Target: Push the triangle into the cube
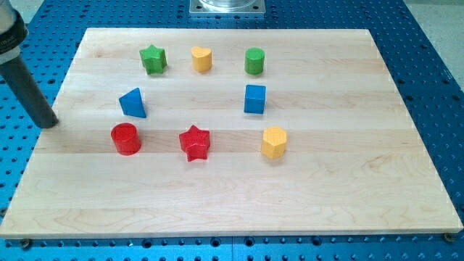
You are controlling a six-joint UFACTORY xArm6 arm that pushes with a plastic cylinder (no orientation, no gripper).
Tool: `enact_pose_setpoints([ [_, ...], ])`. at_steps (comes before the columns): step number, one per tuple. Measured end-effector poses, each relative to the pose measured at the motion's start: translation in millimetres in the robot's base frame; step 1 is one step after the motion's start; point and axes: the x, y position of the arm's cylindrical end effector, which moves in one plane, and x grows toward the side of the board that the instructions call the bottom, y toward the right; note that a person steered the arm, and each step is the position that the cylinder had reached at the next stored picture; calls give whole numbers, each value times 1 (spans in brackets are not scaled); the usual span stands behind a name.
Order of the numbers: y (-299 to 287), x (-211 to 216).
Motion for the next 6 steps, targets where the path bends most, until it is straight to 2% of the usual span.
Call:
enact_pose_setpoints([
  [4,2,4],
  [5,56,39],
  [6,70,-5],
])
